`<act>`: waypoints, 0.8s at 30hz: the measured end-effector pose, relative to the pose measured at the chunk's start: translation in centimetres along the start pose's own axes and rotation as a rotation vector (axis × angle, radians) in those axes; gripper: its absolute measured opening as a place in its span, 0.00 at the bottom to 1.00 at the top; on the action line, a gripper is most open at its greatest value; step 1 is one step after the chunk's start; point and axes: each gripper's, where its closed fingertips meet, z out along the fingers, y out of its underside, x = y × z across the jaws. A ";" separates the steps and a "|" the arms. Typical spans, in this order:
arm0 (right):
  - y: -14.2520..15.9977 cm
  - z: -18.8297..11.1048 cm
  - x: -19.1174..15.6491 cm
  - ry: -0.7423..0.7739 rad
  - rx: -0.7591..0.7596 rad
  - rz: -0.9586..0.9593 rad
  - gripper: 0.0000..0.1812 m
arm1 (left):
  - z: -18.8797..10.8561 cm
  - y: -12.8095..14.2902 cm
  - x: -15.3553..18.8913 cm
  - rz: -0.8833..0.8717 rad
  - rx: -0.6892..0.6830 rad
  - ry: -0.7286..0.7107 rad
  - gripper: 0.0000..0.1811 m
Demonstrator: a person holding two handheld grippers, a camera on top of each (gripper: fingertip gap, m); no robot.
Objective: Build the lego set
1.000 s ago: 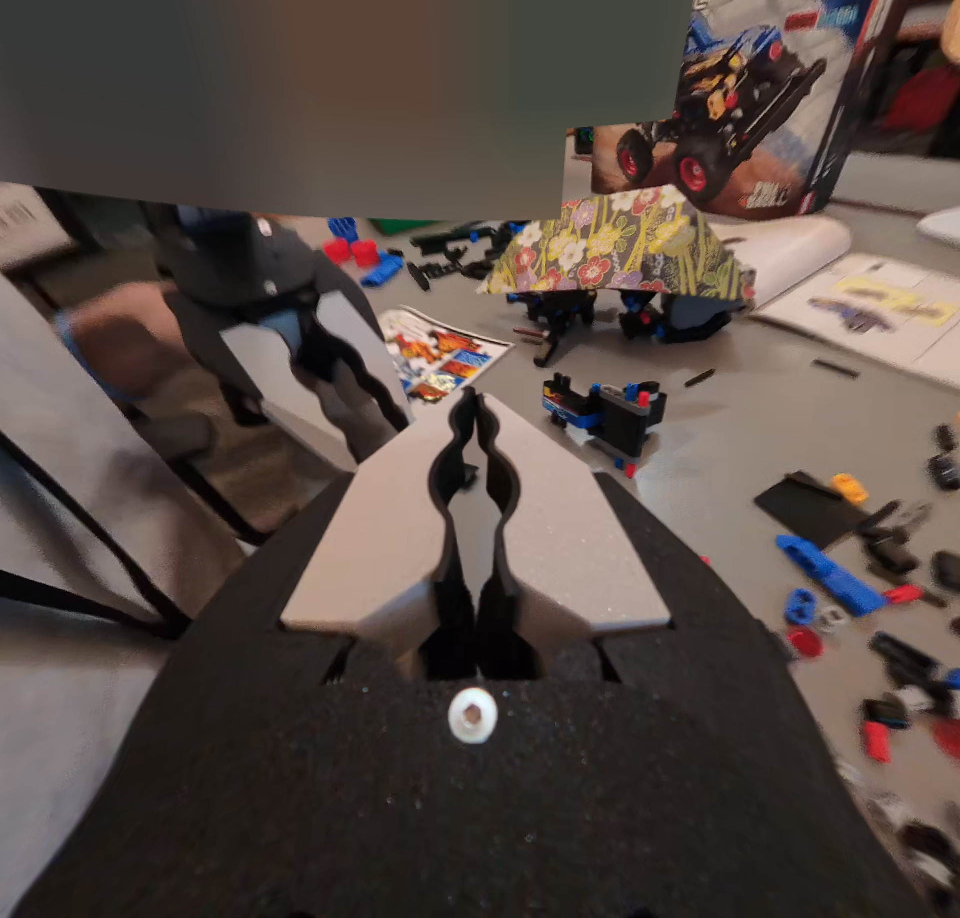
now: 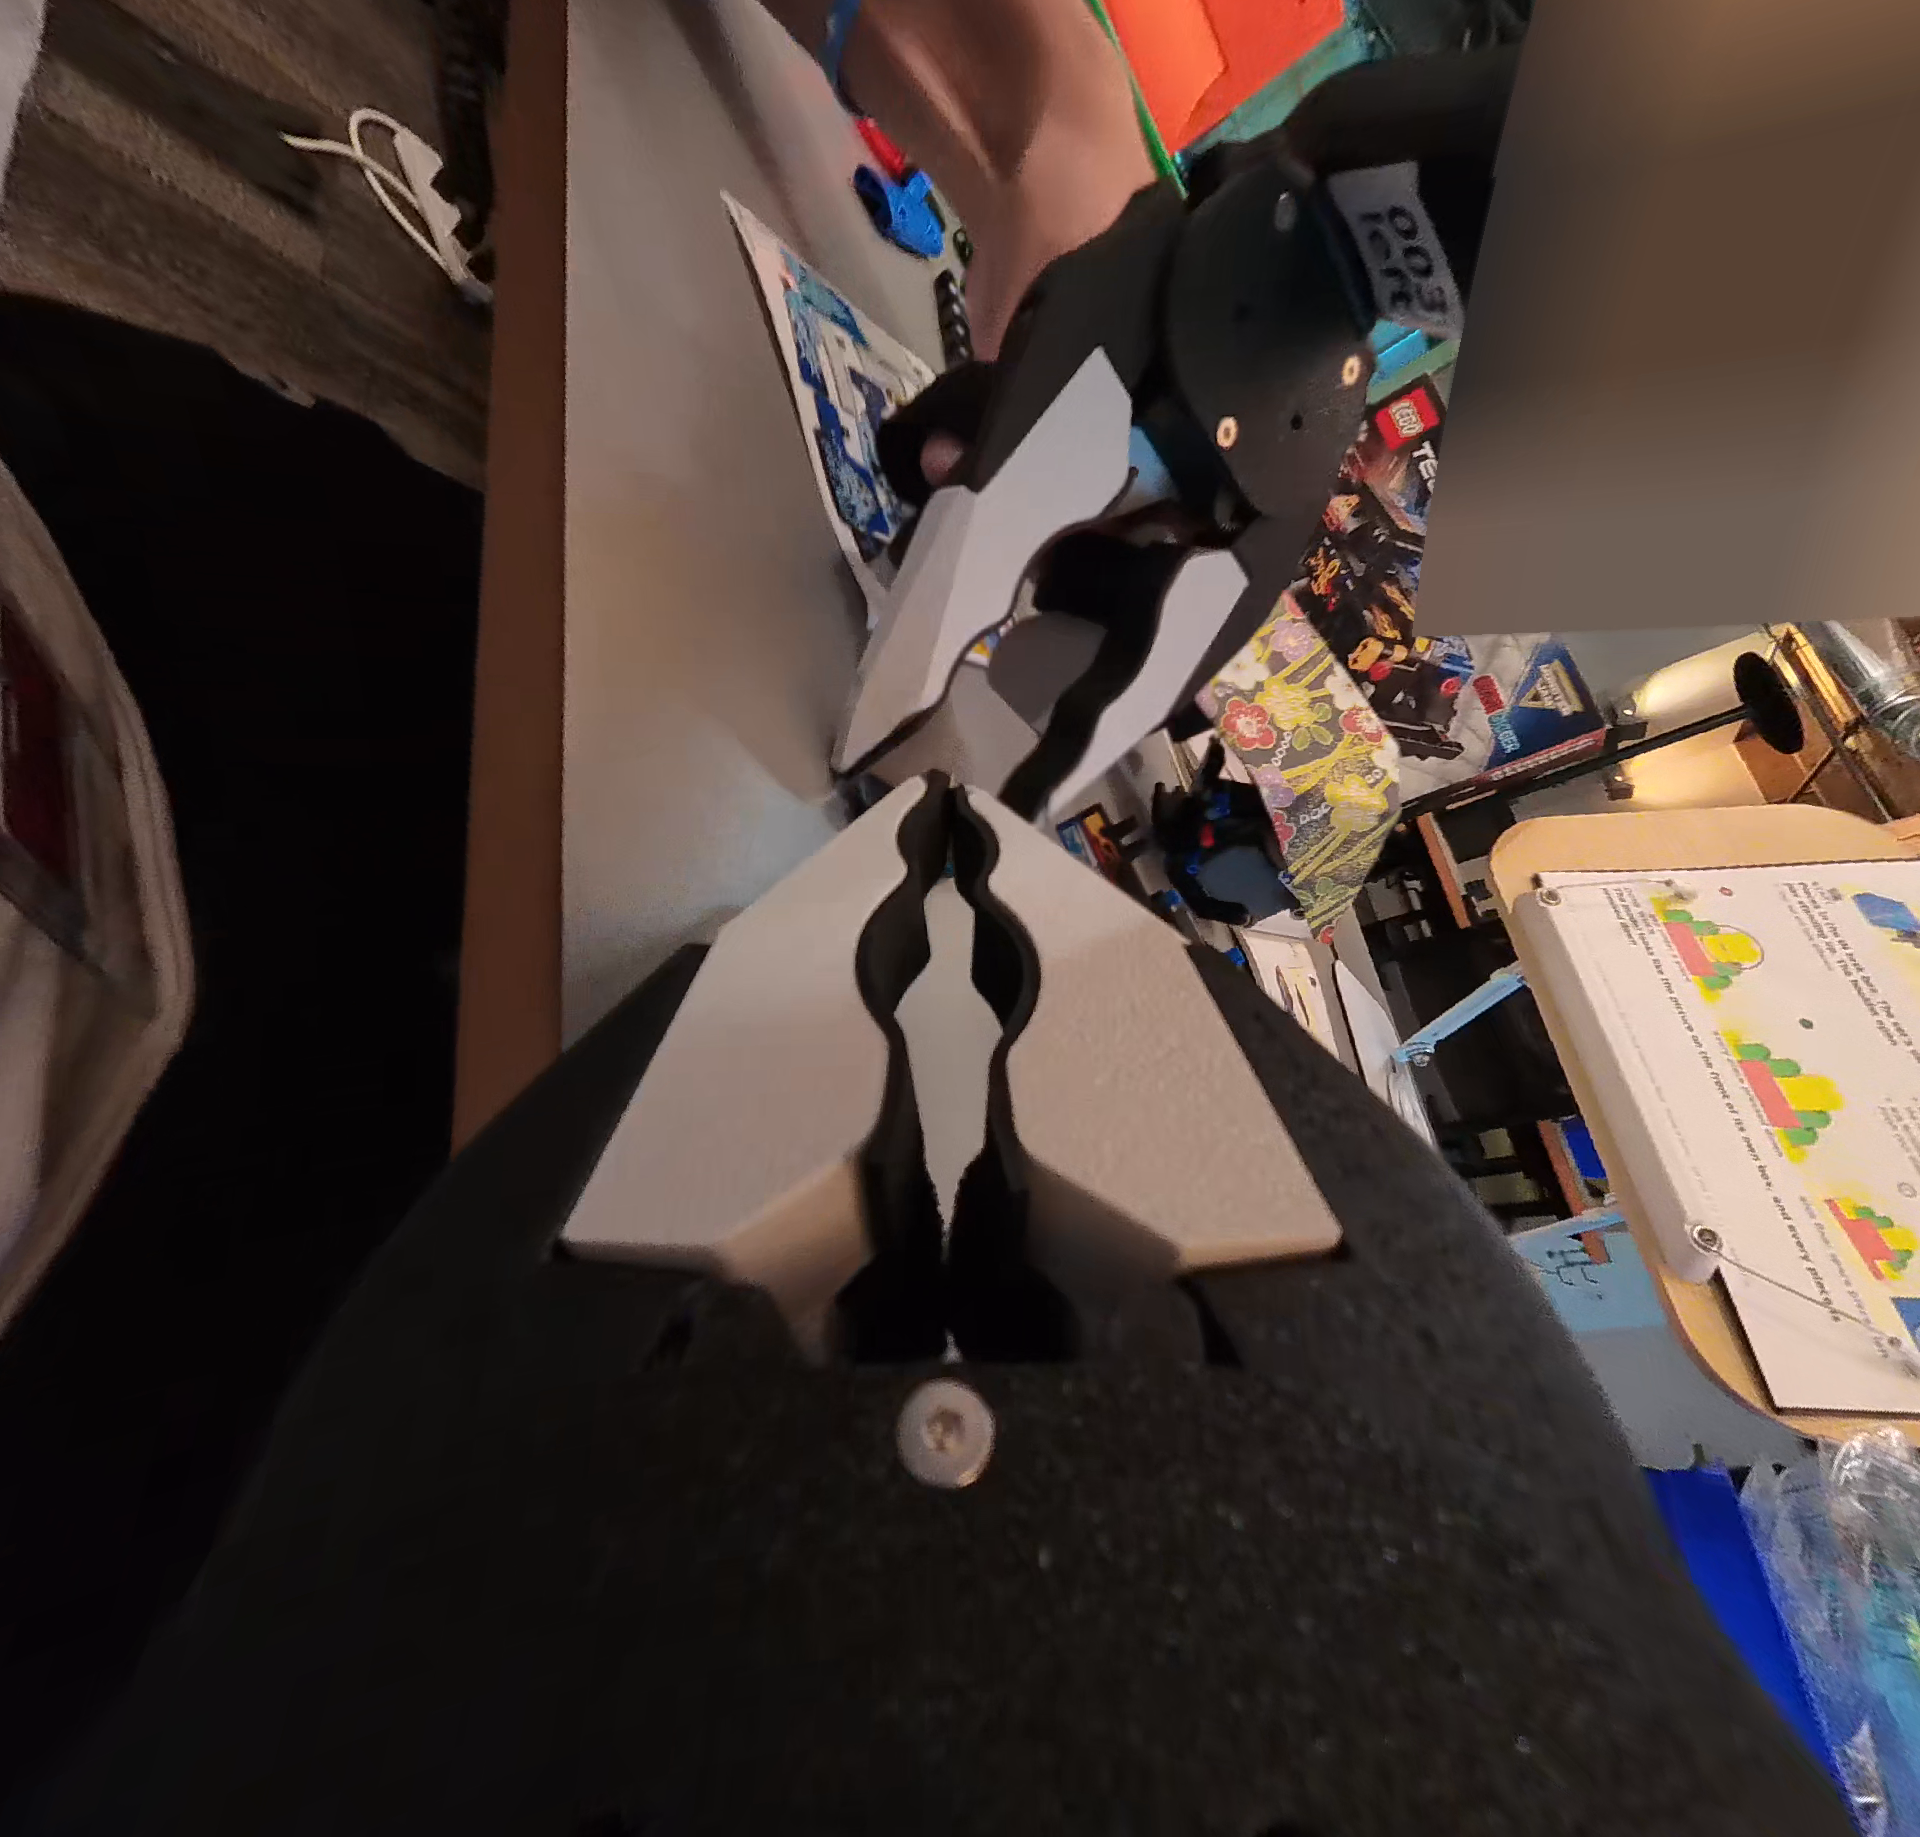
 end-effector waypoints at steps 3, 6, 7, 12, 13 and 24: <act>0.2 0.3 0.0 -0.020 -0.003 0.002 0.00 | 0.1 -0.1 0.2 -0.015 0.033 0.000 0.17; 0.2 0.4 0.0 -0.035 0.001 0.014 0.00 | 0.2 -0.2 0.4 -0.041 0.063 0.002 0.16; 0.2 0.4 0.0 -0.036 0.003 0.005 0.00 | 0.3 -0.2 0.4 -0.049 0.072 0.005 0.16; -0.1 0.4 -0.2 -0.090 0.079 -0.034 0.00 | 0.1 -0.1 0.5 -0.035 0.079 0.008 0.16; -0.1 0.4 0.1 -0.090 0.096 -0.044 0.00 | 0.1 -0.1 0.5 -0.027 0.079 0.011 0.15; 0.4 0.0 0.3 -0.147 0.248 -0.193 0.00 | -0.3 0.0 0.0 -0.034 0.092 -0.023 0.15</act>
